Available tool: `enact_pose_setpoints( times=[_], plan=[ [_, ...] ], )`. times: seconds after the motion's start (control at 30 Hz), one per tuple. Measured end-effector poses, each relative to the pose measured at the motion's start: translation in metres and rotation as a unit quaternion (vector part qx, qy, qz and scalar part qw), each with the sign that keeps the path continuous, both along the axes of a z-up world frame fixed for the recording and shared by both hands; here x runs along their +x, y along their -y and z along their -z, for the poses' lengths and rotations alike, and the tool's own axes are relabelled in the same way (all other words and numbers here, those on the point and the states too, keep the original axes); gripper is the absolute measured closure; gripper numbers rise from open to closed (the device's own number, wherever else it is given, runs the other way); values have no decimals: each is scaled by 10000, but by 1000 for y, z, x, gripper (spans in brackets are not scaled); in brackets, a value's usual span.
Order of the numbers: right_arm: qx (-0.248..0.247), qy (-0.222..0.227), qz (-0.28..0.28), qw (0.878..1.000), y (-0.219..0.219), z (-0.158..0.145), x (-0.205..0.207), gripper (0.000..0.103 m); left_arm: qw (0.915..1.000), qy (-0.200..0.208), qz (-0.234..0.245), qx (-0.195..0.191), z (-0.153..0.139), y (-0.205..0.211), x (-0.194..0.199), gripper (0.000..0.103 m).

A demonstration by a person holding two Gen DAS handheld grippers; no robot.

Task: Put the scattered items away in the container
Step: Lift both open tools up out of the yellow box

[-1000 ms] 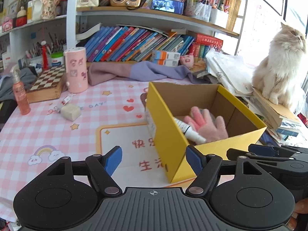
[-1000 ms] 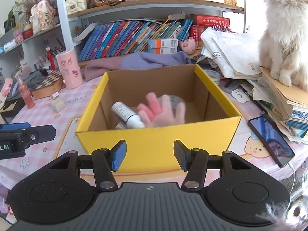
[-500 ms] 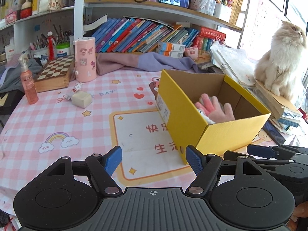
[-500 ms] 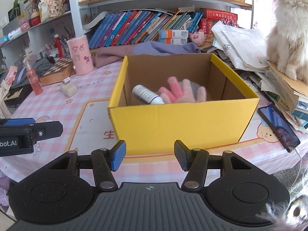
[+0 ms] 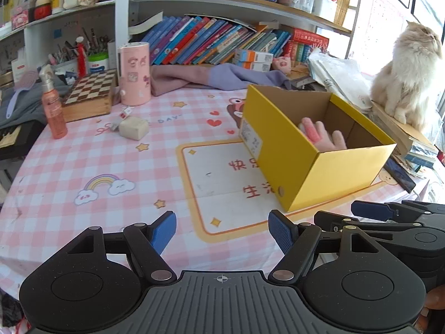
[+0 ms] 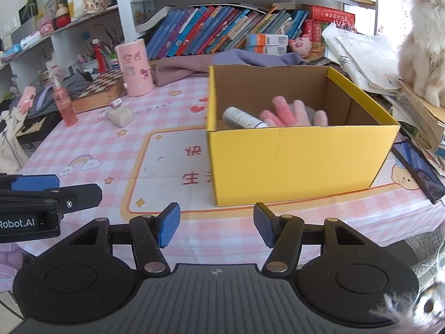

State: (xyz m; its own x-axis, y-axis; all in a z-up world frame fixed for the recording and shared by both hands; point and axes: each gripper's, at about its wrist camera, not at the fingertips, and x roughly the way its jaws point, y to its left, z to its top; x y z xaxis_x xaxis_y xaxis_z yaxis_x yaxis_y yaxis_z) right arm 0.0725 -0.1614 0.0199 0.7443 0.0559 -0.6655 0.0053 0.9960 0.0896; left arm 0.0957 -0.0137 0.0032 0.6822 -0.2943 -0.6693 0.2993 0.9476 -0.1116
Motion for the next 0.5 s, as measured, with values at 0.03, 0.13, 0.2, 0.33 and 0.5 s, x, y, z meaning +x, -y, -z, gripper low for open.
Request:
enact_pose_setpoints(
  times=[0.03,0.13,0.2,0.33,0.5],
  plan=[
    [5,4,-10,10000,-3,0,-1,46,10000,-8,-13,10,0,-2,-1,28],
    [18,6,-41,10000,-9,0,-2,46,10000,-9,-31,28,0,-8,-3,28],
    [20,5,-60,10000,-13,0,-3,45,10000,4,-31,21,0,-13,-4,27],
    [19,20,-91,10000,-21,-1,-5,45,10000,11,-52,12,0,-20,-8,27],
    [6,13,-169,9999,-32,-1,-7,44,9999,5,-128,-5,1,-32,-12,27]
  ],
)
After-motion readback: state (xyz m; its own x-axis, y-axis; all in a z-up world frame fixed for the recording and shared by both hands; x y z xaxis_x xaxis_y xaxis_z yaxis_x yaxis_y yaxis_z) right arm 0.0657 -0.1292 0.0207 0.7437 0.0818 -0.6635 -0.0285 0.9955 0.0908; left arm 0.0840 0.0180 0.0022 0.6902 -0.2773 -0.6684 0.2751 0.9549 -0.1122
